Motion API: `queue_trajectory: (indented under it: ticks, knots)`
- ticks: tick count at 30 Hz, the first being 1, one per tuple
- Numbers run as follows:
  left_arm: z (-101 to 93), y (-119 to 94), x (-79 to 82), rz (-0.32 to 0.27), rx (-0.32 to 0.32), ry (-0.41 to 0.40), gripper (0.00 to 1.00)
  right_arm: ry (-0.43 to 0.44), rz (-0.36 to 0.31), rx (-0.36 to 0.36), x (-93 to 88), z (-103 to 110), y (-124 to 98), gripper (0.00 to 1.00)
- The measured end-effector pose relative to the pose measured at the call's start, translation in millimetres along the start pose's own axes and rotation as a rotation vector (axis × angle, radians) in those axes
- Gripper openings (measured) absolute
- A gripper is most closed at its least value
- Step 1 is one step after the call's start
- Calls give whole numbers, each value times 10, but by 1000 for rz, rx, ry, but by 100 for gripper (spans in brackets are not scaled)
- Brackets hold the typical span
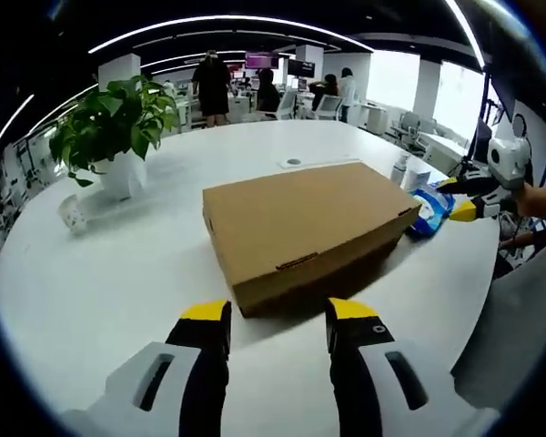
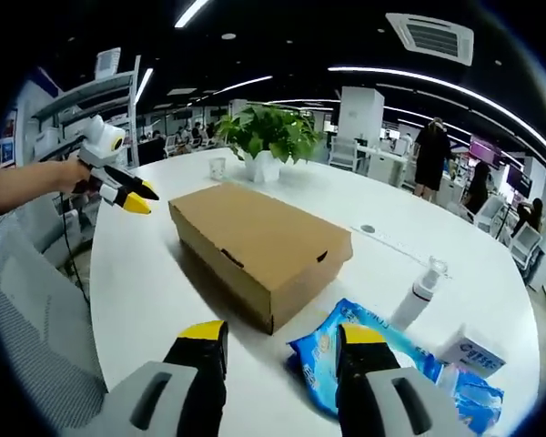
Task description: Operate the shoe box by opening the lid, removing the specified soft item, and placing it in the target area until the item is outside and the box remains undamaged.
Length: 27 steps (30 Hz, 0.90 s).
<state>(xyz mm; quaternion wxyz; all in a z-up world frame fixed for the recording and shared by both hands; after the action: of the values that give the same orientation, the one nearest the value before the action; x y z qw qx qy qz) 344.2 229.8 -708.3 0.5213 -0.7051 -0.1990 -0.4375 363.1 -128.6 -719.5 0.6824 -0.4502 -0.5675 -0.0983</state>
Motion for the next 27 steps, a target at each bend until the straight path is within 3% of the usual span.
queue_trajectory:
  ticks: [13, 18, 27]
  knots:
    - [-351, -412, -14, -93, 12, -12, 59, 91, -31, -148, -271, -167, -788, 64]
    - [-515, -538, -84, -114, 15, -14, 62, 90, -30, -191, -348, -167, -1011, 72]
    - [-672, -749, -154, -176, 23, -14, 77, 125, -52, -252, -421, -97, -1303, 85]
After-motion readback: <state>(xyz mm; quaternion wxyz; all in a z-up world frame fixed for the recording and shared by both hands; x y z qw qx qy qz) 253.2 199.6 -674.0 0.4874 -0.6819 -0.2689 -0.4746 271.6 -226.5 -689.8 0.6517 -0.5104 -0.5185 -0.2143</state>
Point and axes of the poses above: the point that each gripper's makers call its tool centre point, and the gripper's own axes: y roughly forward along the fingers, z roughly to its left, x roughly out of its top, the point moved 5 cm from there along -y, roughly backward along the fingers, and after that the axes turned 3 degrees about -z, right-handed, at the moved point
